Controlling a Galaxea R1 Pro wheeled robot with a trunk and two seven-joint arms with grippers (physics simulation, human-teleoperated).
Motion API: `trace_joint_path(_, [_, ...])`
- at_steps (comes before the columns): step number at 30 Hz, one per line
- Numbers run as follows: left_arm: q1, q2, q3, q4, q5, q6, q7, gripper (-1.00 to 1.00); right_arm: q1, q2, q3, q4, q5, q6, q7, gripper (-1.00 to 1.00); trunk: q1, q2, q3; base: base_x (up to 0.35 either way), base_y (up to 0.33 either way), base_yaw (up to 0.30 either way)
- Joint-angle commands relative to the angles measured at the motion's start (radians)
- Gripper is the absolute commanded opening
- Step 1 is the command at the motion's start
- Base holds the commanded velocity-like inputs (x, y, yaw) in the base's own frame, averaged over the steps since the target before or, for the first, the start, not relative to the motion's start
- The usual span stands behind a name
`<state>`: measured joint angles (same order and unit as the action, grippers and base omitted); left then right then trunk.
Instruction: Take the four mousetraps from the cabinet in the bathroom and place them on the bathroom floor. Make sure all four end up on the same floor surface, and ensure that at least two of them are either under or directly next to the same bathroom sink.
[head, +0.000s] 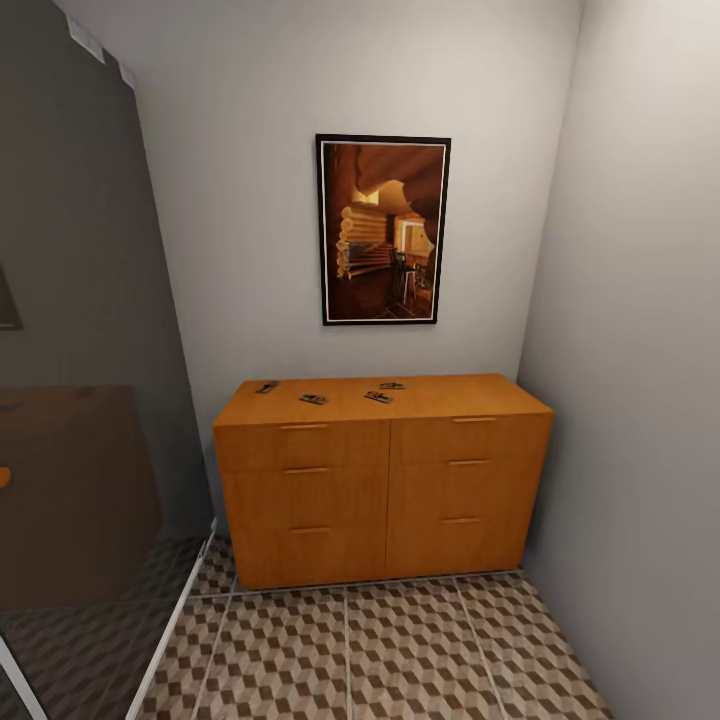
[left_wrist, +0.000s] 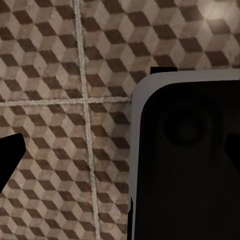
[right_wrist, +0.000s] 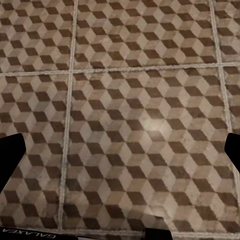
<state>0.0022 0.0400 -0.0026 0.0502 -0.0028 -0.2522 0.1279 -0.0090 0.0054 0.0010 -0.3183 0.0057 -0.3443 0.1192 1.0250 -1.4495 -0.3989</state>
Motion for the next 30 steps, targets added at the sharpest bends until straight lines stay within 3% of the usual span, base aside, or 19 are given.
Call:
trace_joint_path(1, [-0.001, 0.0, 0.0, 0.002, 0.0, -0.005, 0.003, 1.0, -0.001, 0.0, 0.0, 0.001, 0.0, -0.003, 0.002, 1.0, 0.0, -0.001, -0.001, 0.0, 0.0, 0.0])
trace_joint_path(24, [-0.001, -0.001, 0.0, 0.003, 0.0, -0.005, 0.003, 1.0, 0.0, -0.001, 0.0, 0.001, 0.0, -0.002, 0.002, 1.0, 0.0, -0.001, -0.001, 0.0, 0.0, 0.0])
trace_joint_path(30, [-0.001, -0.024, 0.0, 0.001, 0.0, -0.006, 0.003, 1.0, 0.0, -0.001, 0.001, 0.001, 0.0, -0.002, 0.002, 1.0, 0.0, -0.001, -0.001, 0.0, 0.0, 0.0])
